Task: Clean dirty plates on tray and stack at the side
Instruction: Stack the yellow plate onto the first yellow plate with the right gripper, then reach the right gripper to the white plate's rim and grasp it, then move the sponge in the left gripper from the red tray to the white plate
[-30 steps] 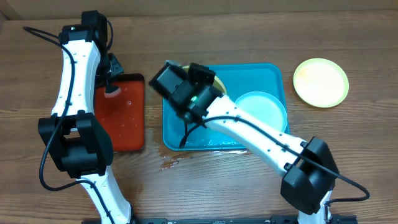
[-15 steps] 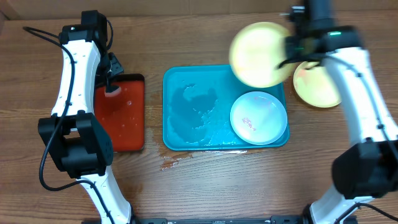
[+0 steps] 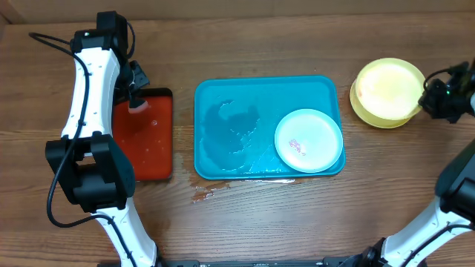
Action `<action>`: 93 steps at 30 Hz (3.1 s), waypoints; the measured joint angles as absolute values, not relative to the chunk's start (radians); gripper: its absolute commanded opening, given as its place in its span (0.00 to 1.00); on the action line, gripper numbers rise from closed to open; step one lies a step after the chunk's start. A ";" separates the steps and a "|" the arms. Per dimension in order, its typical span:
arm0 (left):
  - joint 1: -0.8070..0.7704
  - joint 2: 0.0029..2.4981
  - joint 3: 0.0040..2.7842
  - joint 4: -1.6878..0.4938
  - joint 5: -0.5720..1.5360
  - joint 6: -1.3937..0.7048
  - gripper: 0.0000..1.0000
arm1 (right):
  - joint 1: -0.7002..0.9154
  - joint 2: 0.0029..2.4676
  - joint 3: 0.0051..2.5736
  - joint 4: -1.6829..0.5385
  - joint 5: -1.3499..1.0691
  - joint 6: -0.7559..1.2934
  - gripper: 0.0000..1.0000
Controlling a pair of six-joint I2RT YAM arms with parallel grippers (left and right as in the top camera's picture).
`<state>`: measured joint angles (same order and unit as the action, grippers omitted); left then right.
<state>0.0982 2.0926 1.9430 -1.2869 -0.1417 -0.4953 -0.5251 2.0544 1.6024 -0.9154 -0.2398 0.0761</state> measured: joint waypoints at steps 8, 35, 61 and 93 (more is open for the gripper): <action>0.098 2.093 1.943 -1.287 -0.141 -0.495 0.04 | -0.511 2.101 1.600 -0.909 -0.288 0.104 0.51; 0.098 2.093 1.943 -1.291 -0.141 -0.495 0.04 | 0.125 2.101 1.590 -0.971 -0.102 -0.492 0.57; 0.098 2.093 1.943 -1.290 -0.138 -0.495 0.04 | 0.105 2.096 1.485 -1.001 -0.144 -0.355 0.04; 0.196 2.093 1.562 -1.077 -0.138 -0.510 0.04 | 0.303 2.098 1.472 -0.871 -0.251 0.115 0.04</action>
<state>0.1963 2.0926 1.5620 -1.0775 -0.1379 -0.5098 0.3027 2.0975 1.4715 -0.8707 -0.2508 0.1154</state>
